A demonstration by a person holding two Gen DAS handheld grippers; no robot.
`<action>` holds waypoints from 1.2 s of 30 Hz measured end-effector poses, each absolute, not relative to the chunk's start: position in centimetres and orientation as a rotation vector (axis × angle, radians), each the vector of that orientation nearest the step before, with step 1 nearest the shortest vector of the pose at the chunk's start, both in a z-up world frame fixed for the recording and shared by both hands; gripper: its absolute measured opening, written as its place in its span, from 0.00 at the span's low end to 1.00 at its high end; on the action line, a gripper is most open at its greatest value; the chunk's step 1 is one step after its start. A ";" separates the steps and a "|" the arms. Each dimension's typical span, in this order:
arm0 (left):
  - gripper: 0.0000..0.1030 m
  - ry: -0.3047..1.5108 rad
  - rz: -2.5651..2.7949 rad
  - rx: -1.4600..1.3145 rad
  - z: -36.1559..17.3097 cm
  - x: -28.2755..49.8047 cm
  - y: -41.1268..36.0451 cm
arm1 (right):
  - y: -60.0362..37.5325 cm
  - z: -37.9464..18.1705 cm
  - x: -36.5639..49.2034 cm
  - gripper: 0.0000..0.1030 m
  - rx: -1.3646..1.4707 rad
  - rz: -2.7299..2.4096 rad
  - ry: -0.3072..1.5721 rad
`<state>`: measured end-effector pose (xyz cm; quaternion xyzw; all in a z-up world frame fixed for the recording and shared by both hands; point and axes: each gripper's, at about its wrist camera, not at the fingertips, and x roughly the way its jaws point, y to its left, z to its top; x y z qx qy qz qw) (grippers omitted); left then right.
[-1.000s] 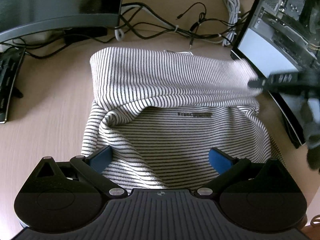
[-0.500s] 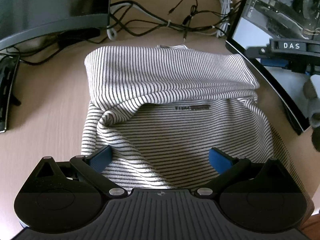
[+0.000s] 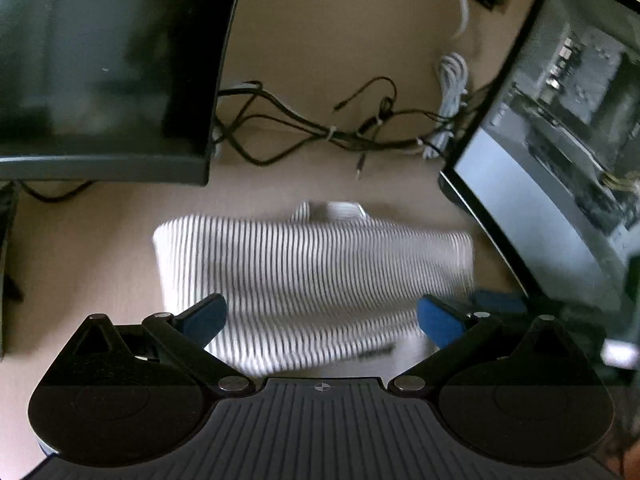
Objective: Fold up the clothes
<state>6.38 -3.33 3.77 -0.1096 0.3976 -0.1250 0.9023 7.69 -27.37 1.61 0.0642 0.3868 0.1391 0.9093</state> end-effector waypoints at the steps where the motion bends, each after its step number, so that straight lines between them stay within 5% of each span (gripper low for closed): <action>1: 1.00 0.831 -0.253 -0.232 3.3 7.1 -3.4 | -27.4 1.6 7.6 0.71 0.133 0.289 0.799; 2: 1.00 0.854 -0.237 -0.232 2.5 7.7 -3.6 | -27.5 1.7 7.5 0.75 0.131 0.292 0.803; 3: 1.00 0.880 -0.219 -0.234 1.7 8.1 -3.6 | -27.6 1.8 7.5 0.89 0.120 0.290 0.818; 6: 1.00 0.882 -0.218 -0.212 0.6 8.0 -3.9 | -28.5 1.4 7.3 0.93 0.092 0.229 0.867; 8: 1.00 0.880 -0.220 -0.195 0.4 7.9 -4.1 | -29.5 1.7 7.0 0.90 0.119 0.198 0.850; 12: 1.00 0.876 -0.223 -0.199 0.4 7.7 -4.0 | -29.7 4.2 6.8 0.60 0.129 0.193 0.738; 14: 1.00 0.873 -0.222 -0.190 0.4 7.5 -4.2 | -28.8 5.3 7.1 0.53 0.131 0.218 0.690; 22: 1.00 0.867 -0.219 -0.180 0.7 7.0 -4.1 | -25.0 0.4 11.0 0.54 0.122 0.284 0.833; 36: 1.00 0.901 -0.174 -0.167 0.6 6.0 -4.8 | -24.7 4.9 10.7 0.54 0.062 0.344 0.750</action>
